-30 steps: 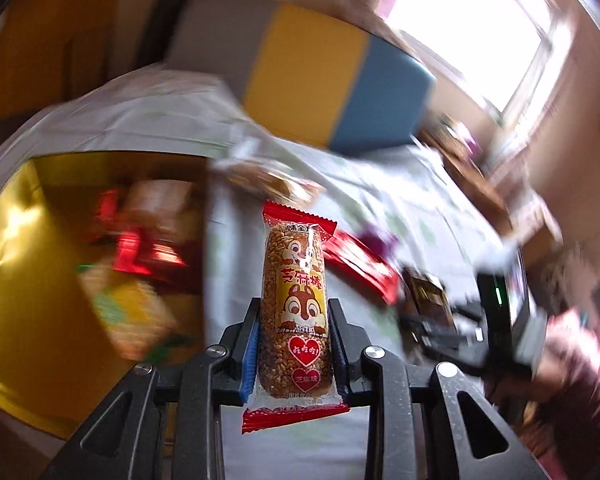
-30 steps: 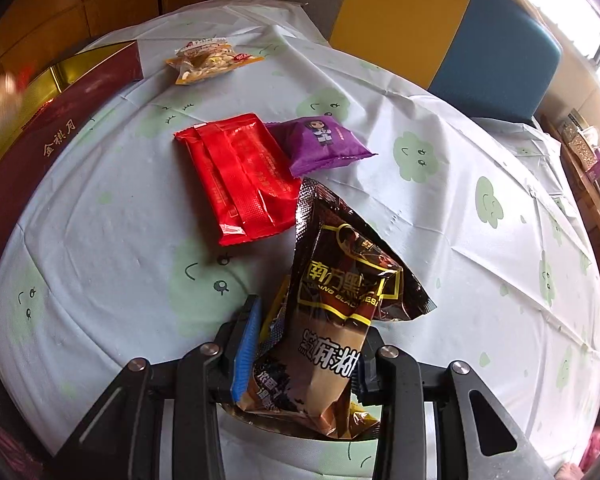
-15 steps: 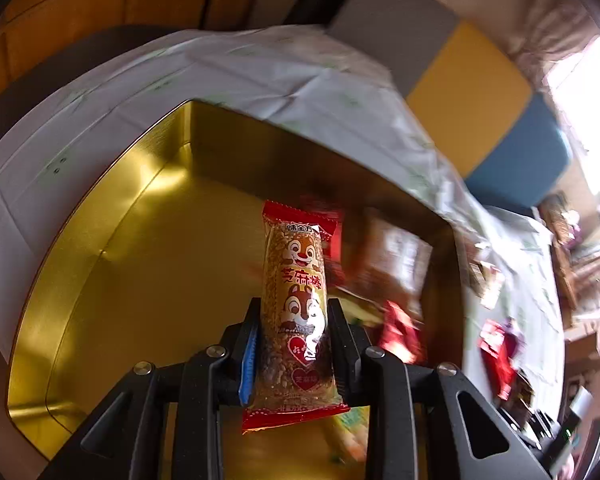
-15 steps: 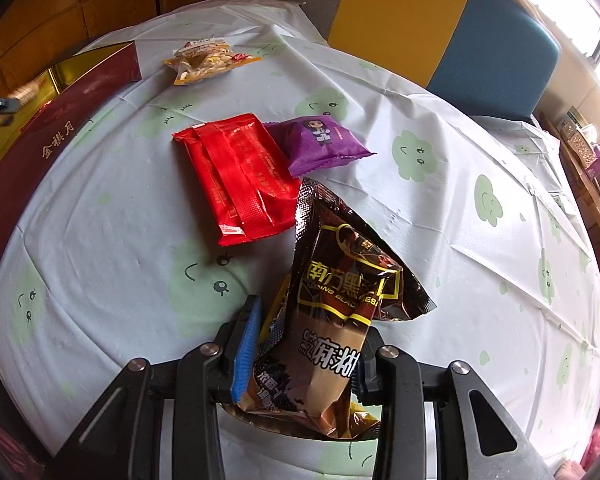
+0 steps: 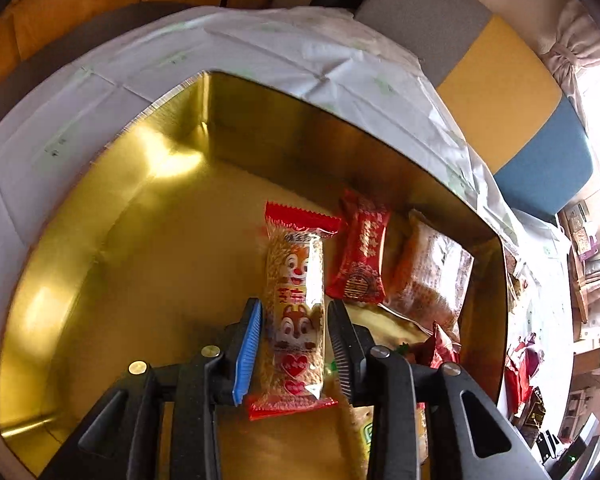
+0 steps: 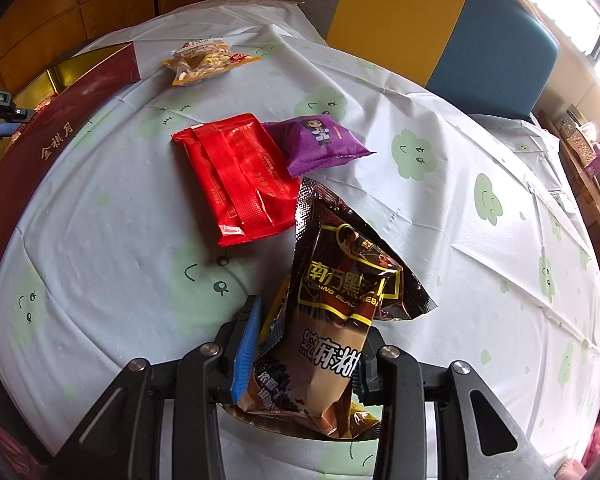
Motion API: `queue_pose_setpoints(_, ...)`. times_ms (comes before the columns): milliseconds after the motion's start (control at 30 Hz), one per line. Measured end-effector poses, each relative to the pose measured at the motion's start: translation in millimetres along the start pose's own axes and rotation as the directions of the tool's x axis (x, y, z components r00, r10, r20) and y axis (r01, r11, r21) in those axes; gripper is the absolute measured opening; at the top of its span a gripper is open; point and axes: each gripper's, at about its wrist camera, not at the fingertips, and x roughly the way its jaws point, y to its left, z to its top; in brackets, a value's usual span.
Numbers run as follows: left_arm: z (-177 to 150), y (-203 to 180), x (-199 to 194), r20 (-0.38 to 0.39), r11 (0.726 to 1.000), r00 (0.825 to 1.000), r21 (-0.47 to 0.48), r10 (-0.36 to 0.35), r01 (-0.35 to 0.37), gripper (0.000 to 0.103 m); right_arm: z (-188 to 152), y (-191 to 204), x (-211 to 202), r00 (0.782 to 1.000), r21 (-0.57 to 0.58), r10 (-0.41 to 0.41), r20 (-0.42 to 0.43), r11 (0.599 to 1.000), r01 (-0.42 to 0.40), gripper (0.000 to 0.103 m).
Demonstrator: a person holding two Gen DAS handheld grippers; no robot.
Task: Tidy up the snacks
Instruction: 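Carry the peanut bar into the gold tin and open the left tool, then carry the brown sesame sachet into the gold tin and open the right tool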
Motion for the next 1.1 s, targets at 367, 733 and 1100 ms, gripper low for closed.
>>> queue_pose_setpoints(367, -44.0, -26.6, -59.3, 0.185, 0.984, 0.983, 0.171, 0.021, -0.054, 0.034, -1.7, 4.8, -0.6, 1.000, -0.016, -0.023, 0.011, 1.000, 0.023, 0.039)
queue_pose_setpoints(733, -88.4, -47.1, -85.6, 0.261, 0.963, 0.965, 0.251, 0.028, -0.096, 0.034, -3.2, 10.1, -2.2, 0.999, -0.033, -0.034, 0.017, 0.999, 0.035, 0.038)
queue_pose_setpoints(1100, -107.0, -41.3, -95.6, 0.261, 0.963, 0.965, 0.252, 0.023, -0.091, 0.034, 0.4, -1.3, -1.5, 1.000, 0.016, 0.005, -0.002, 1.000, -0.005, 0.038)
